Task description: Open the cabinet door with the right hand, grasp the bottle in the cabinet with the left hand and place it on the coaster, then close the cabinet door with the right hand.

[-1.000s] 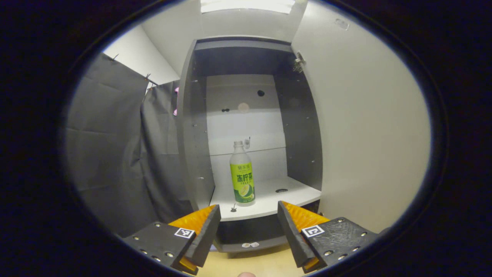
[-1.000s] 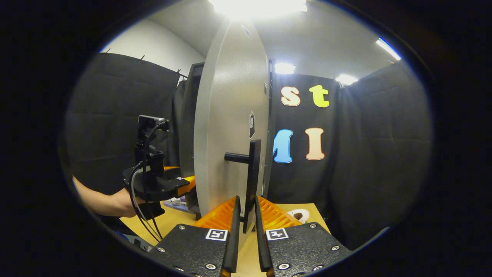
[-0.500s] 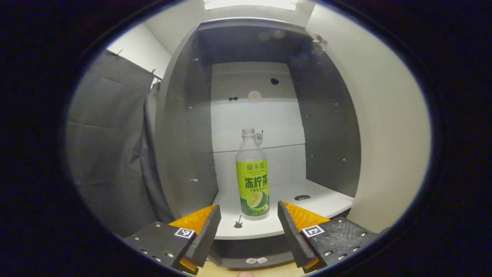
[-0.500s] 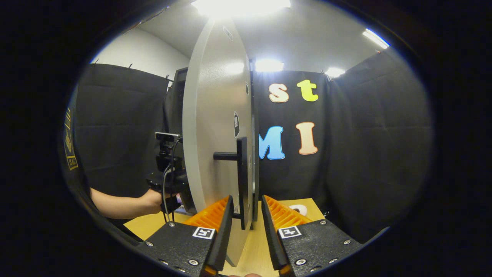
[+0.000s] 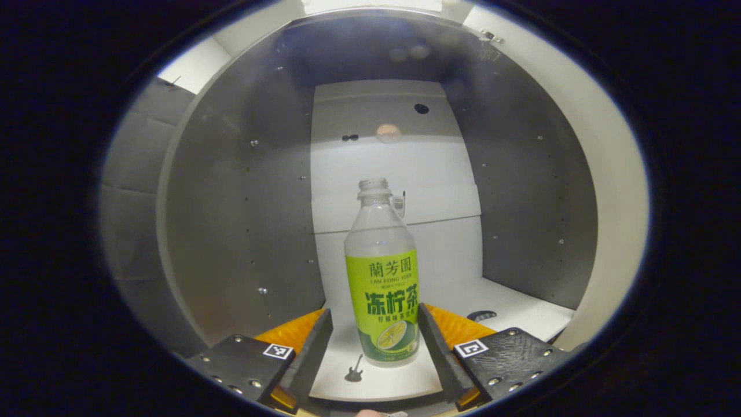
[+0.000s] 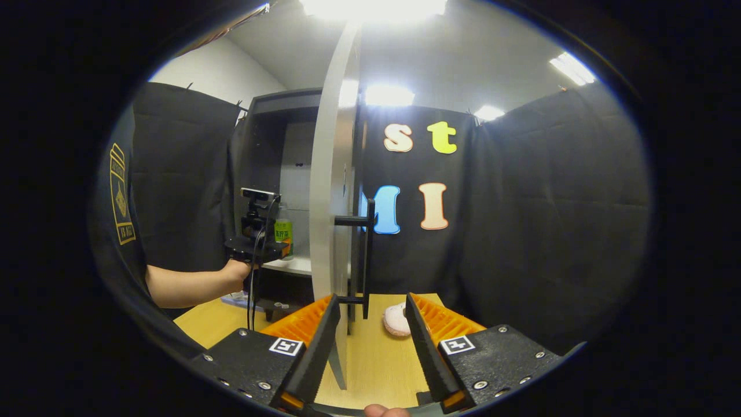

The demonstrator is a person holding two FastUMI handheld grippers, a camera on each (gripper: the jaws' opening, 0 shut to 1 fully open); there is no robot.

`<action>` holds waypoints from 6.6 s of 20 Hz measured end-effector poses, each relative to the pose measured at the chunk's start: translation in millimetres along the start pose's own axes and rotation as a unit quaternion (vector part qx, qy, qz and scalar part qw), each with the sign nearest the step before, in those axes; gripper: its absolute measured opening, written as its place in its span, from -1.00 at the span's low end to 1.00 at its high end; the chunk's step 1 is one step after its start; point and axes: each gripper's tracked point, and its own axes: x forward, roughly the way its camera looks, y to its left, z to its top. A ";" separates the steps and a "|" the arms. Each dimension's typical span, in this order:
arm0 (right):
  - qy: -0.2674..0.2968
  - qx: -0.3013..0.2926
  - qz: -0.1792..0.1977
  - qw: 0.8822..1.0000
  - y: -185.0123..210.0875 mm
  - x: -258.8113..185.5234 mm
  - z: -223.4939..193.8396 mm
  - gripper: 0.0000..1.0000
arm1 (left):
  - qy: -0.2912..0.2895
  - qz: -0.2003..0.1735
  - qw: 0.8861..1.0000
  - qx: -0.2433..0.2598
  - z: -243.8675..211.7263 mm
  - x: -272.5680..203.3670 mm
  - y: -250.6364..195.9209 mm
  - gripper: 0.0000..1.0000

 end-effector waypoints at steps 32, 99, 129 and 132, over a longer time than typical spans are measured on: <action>0.074 0.024 -0.138 0.987 -72.5 13.7 -58.0 0.87 | -0.036 0.021 0.999 0.023 37.0 -119.7 31.4 0.25; 0.310 -0.086 -0.125 0.938 -1.7 -75.6 -209.1 0.92 | -0.021 0.000 0.999 -0.045 -53.2 -216.3 31.1 0.66; -0.034 0.045 -0.049 0.997 44.8 35.5 124.7 0.85 | 0.022 -0.032 0.999 0.000 46.4 -184.3 31.8 0.65; -0.023 0.069 -0.043 0.996 77.9 37.4 119.4 0.84 | 0.033 -0.027 0.999 -0.005 44.1 -184.7 43.1 0.67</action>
